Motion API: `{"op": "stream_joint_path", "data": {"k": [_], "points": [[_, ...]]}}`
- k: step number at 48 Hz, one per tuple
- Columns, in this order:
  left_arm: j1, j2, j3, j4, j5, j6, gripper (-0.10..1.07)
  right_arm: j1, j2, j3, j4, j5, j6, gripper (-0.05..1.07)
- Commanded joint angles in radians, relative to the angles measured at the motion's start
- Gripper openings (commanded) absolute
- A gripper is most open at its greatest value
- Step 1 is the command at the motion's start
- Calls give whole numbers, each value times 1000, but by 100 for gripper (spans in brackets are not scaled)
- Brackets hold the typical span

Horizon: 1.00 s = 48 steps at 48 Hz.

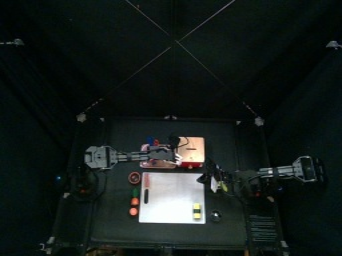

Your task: Put white sushi roll onto cutting board

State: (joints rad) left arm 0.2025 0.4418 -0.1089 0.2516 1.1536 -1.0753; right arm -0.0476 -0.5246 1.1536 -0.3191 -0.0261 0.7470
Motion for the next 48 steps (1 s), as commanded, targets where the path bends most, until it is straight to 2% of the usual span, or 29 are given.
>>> {"op": "stream_joint_path", "data": {"k": [1, 19, 33, 48], "points": [[5, -23, 2, 2, -14, -3, 88, 5, -5, -9, 2, -2, 2, 18], [8, -31, 49, 2, -80, -25, 87, 8, -5, -8, 2, -3, 3, 18], [15, -31, 72, 2, -94, -28, 87, 15, -5, -6, 20, -3, 2, 18], [26, -31, 114, -34, -166, -25, 87, 15, -5, -6, 20, -3, 2, 18]]}}
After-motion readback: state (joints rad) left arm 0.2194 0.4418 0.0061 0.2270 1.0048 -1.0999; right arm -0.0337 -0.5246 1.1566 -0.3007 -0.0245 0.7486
